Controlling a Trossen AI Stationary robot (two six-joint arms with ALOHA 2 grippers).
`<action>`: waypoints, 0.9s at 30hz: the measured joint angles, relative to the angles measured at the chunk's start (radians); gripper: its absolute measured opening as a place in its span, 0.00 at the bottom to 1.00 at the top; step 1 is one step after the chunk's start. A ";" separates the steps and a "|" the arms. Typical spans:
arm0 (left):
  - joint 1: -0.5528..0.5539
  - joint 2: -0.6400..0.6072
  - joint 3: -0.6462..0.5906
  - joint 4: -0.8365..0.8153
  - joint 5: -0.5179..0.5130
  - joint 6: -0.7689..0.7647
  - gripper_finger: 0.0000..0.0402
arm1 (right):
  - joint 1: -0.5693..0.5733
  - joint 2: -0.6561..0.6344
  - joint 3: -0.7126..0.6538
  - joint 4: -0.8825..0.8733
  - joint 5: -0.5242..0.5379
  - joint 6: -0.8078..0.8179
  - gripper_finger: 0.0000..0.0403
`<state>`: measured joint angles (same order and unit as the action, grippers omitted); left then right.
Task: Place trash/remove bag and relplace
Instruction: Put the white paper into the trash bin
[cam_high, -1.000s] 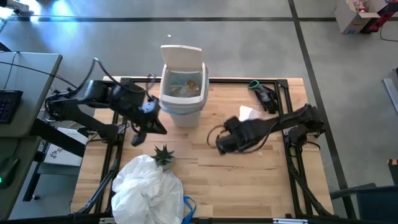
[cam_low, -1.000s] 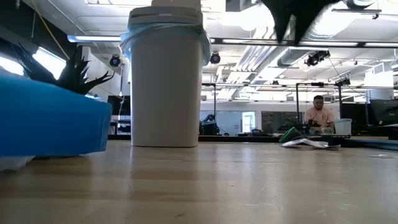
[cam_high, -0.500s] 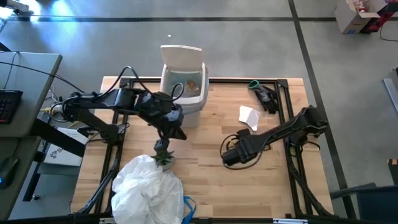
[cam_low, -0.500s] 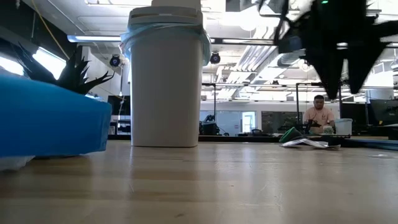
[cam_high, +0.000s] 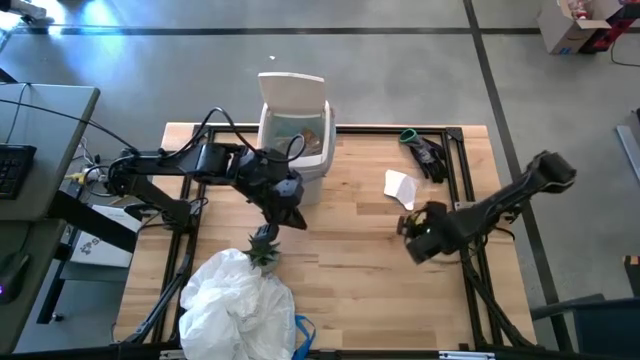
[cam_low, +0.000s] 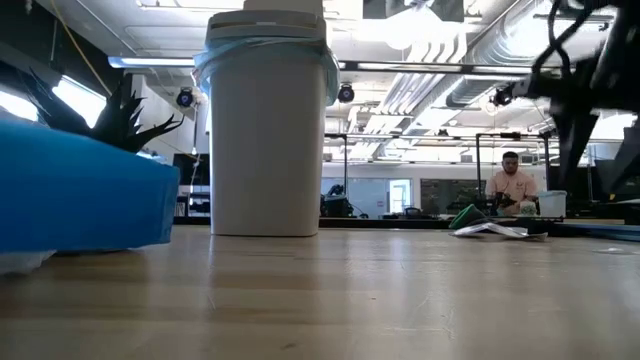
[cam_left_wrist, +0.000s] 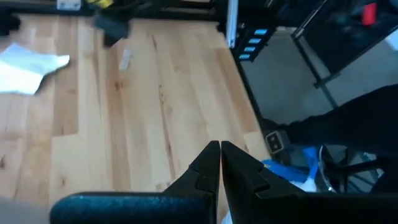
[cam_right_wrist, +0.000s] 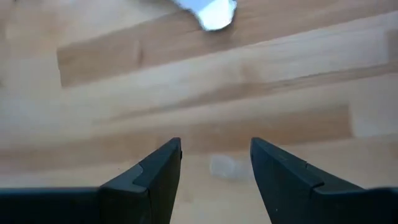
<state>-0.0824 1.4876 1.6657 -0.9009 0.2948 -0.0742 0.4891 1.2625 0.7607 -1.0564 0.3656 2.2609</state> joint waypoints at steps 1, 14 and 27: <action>0.003 0.000 0.000 0.010 0.015 0.000 0.00 | -0.016 -0.040 -0.048 0.040 0.000 0.009 0.45; 0.004 0.000 0.000 -0.006 0.036 -0.018 0.00 | -0.250 -0.270 -0.335 0.292 0.097 0.015 0.45; 0.031 0.000 0.000 -0.019 0.036 -0.019 0.00 | -0.334 -0.269 -0.451 0.463 0.079 -0.033 0.45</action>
<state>-0.0513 1.4876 1.6657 -0.9199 0.3309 -0.0933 0.1555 0.9930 0.3099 -0.5938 0.4446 2.2276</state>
